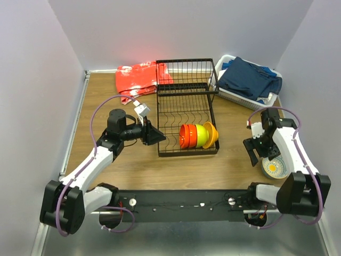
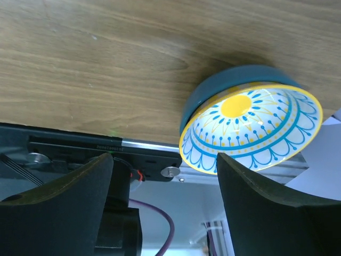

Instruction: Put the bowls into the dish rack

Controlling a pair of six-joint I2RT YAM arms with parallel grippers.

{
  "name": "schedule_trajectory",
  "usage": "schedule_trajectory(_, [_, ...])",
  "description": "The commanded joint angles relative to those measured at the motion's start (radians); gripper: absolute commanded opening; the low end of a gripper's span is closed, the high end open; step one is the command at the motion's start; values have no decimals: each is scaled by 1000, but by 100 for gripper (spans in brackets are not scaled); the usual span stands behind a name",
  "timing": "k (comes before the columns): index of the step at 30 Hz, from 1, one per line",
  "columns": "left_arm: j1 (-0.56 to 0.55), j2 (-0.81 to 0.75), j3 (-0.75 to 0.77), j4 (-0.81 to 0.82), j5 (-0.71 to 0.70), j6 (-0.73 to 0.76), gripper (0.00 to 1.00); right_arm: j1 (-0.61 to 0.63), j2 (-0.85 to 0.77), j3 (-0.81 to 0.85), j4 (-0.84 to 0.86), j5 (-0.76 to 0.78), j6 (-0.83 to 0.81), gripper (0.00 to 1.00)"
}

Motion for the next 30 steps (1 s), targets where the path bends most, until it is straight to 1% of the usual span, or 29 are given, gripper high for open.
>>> schedule_trajectory(1, [5,-43,11,-68,-67,71,44,-8,81,-24,32,52,-37,86])
schedule_trajectory(5, [8,-42,21,-76,-73,82,44,-7,109,-52,66,83,-43,84])
schedule_trajectory(10, [15,-25,24,-76,-79,91,44,-2,110,-124,100,101,-54,82])
schedule_trajectory(16, [28,-13,36,-83,-81,96,44,7,144,-144,147,146,-59,77])
schedule_trajectory(19, [36,-8,47,-94,-79,102,44,12,169,-150,170,187,-66,73])
schedule_trajectory(22, [41,-1,51,-94,-82,110,44,18,184,-151,190,213,-72,64])
schedule_trajectory(23, [42,2,53,-94,-82,111,44,23,184,-151,193,218,-76,57])
schedule_trajectory(25, [44,10,59,-96,-79,114,44,29,186,-150,190,213,-80,51])
schedule_trajectory(26, [45,13,60,-97,-79,116,44,38,184,-148,186,210,-83,44])
schedule_trajectory(29, [47,21,74,-108,-73,126,44,55,172,-145,172,203,-94,35])
schedule_trajectory(30, [47,21,79,-112,-71,133,44,59,169,-147,167,198,-98,33])
